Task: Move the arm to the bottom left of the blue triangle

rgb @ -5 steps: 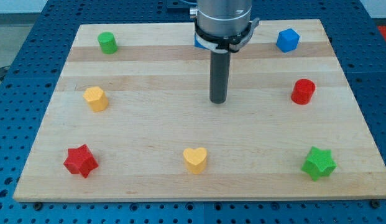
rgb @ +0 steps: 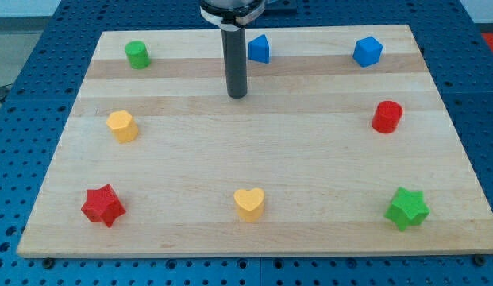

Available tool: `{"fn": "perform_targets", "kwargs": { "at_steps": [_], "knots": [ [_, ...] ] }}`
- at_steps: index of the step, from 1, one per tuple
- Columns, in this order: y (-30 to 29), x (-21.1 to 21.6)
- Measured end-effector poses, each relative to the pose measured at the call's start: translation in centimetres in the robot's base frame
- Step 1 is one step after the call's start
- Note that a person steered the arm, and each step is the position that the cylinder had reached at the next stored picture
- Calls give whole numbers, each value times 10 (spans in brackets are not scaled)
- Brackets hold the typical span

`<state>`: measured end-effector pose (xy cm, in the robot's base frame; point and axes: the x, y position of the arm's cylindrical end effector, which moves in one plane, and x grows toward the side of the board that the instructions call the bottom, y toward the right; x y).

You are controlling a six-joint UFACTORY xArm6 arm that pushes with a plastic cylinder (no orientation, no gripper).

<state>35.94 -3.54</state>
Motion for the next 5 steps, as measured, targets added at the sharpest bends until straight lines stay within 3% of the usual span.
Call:
{"fn": "perform_targets", "kwargs": {
  "at_steps": [2,5],
  "knots": [
    [-2,-49],
    [4,-74]
  ]
}}
